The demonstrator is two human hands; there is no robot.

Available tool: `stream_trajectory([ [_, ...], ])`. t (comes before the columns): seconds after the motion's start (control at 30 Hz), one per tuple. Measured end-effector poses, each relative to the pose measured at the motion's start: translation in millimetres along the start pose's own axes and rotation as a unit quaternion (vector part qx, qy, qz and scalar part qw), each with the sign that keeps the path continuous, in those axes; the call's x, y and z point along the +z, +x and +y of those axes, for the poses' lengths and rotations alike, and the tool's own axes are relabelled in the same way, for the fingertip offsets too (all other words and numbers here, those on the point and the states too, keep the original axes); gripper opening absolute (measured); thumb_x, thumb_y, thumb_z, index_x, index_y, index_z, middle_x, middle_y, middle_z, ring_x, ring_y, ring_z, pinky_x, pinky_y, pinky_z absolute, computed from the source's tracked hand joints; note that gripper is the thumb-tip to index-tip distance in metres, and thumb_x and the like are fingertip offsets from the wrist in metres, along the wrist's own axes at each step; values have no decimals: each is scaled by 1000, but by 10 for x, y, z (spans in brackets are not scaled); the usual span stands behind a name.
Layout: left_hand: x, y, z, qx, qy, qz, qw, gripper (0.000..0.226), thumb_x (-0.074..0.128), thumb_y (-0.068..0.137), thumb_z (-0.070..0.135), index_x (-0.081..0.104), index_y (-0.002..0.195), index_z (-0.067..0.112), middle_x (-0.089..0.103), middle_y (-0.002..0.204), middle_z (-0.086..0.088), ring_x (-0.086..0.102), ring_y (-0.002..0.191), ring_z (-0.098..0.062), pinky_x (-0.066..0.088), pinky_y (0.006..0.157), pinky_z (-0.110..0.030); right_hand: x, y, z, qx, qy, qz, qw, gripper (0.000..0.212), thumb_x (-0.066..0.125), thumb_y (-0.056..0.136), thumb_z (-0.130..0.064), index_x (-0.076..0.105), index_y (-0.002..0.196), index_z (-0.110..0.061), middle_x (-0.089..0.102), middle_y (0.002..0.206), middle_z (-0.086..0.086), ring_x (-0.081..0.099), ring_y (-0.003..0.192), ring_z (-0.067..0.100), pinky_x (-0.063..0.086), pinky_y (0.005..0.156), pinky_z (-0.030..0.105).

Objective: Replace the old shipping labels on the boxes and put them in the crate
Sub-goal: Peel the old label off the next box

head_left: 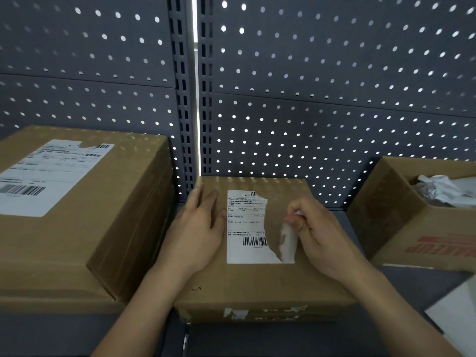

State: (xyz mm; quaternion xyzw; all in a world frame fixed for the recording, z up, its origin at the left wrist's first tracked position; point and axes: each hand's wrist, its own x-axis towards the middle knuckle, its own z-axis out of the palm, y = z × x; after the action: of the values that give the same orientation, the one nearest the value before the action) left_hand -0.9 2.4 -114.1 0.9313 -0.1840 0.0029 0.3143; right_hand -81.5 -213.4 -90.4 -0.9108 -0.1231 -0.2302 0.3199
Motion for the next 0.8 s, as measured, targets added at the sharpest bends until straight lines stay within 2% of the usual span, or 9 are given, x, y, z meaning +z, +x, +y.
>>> stream_trajectory([
  [0.07,-8,6,5,-2,-2,-5,1000,58,37,99,49,25,152,28,-5,160,18,21,145,-16,30,110,-35,-74,54,1,-8,19,88,996,15,34,93,-24,37,84,-36,45,80,-24,43,71,-4,33,63,10],
  [0.13,-14,9,8,-3,-6,-6,1000,58,37,99,48,25,152,28,-4,160,18,21,145,-16,30,110,-35,-115,118,-17,-26,6,117,993,14,38,98,-27,40,85,-30,42,81,-15,43,72,1,33,64,13],
  [0.3,-20,0,8,-5,-14,-3,1000,57,38,99,48,26,152,28,-4,160,20,20,145,-15,29,110,-35,18,139,-64,8,32,44,998,9,50,93,-40,46,88,-35,47,93,-12,48,86,3,35,70,12],
  [0.37,-16,1,4,-4,-16,-3,1000,58,38,99,49,26,152,29,-3,160,20,21,145,-15,29,109,-34,40,123,-73,60,46,0,997,30,67,80,-53,42,86,-37,45,97,-14,47,88,-1,37,69,9],
  [0.43,-13,1,-1,-5,-17,-3,1000,58,39,98,49,26,152,29,-4,160,20,20,145,-16,30,109,-34,43,131,-51,109,29,-20,993,42,77,70,-51,41,86,-39,47,100,-15,47,87,-5,36,67,6],
  [0.57,-13,-2,0,-7,-25,1,1000,59,39,98,49,26,151,29,-5,160,21,20,145,-14,29,110,-32,36,167,14,114,30,-28,993,19,63,90,-31,50,95,-43,53,89,-14,51,73,3,37,64,14],
  [0.63,-15,-5,9,-6,-29,3,1000,59,39,98,49,26,151,29,-5,160,21,21,145,-14,29,110,-32,29,170,49,114,35,-34,992,31,55,97,-23,55,118,-46,52,81,-14,46,62,5,35,61,13],
  [0.7,-12,-5,13,-2,-26,6,1000,59,39,98,49,26,151,29,-7,160,21,21,145,-13,30,109,-32,31,185,87,131,28,-47,990,50,48,100,-19,43,139,-50,56,81,-5,43,59,3,37,61,11],
  [0.8,-7,-9,8,-3,-30,7,1000,59,40,98,49,26,151,28,-10,159,21,20,145,-12,30,109,-32,27,225,133,165,32,-56,984,53,42,102,-19,34,145,-48,61,95,-11,50,73,-4,38,72,12],
])
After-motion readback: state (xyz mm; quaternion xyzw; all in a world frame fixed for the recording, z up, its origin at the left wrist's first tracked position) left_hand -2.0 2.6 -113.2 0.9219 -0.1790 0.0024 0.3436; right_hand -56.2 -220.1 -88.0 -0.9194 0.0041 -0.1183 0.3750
